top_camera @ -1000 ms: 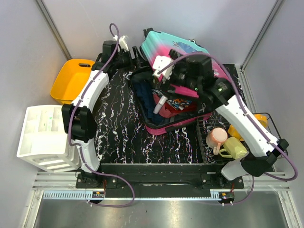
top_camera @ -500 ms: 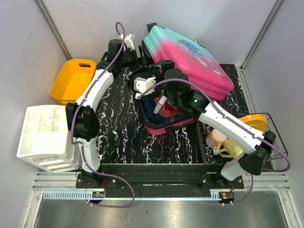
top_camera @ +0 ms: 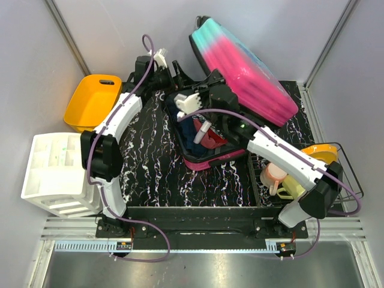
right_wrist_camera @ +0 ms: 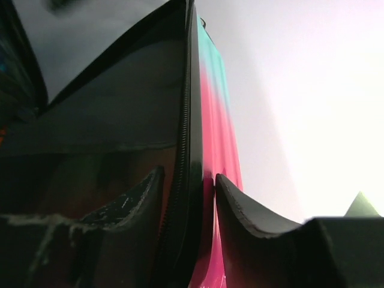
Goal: Open, take out, and arrange the luggage
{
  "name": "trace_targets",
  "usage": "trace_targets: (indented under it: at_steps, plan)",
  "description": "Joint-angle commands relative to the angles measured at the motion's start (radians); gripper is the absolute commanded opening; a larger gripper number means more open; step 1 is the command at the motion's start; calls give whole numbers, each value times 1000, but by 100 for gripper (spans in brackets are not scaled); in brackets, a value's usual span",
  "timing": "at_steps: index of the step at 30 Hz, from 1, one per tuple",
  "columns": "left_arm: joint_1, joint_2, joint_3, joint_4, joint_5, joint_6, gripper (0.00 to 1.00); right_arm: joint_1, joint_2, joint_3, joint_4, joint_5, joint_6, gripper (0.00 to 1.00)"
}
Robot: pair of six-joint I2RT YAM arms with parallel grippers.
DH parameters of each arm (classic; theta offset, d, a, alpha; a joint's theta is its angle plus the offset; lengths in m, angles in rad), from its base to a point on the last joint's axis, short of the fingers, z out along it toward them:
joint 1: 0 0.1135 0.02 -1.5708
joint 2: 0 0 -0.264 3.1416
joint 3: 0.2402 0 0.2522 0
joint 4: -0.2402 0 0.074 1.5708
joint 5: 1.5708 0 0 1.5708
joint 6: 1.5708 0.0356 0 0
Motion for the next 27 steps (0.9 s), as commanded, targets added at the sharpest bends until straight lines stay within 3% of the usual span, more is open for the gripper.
trace_targets:
  at_steps: [1, 3, 11, 18, 22, 26, 27]
  plan:
    - [86, -142, -236, 160, 47, -161, 92, -90, -38, -1, 197, 26, -17, 4]
    - [127, -222, -389, 190, 44, -183, 99, -116, -41, 14, 202, 27, -13, 2]
    - [137, -414, -782, 122, 6, -94, 99, -208, -47, 46, 252, 24, 59, 0]
    - [62, -334, -804, 157, -37, -80, 92, -273, -76, -14, 332, -11, 62, 0]
    - [26, -208, -715, 181, -4, -80, 70, -325, -92, -44, 390, -20, 49, 0]
    - [-10, -78, -553, 184, -6, -51, 32, -403, -121, -60, 397, -32, 53, 0]
    - [-20, -63, -526, 182, -13, -36, 28, -447, -127, -70, 397, -37, 56, 0]
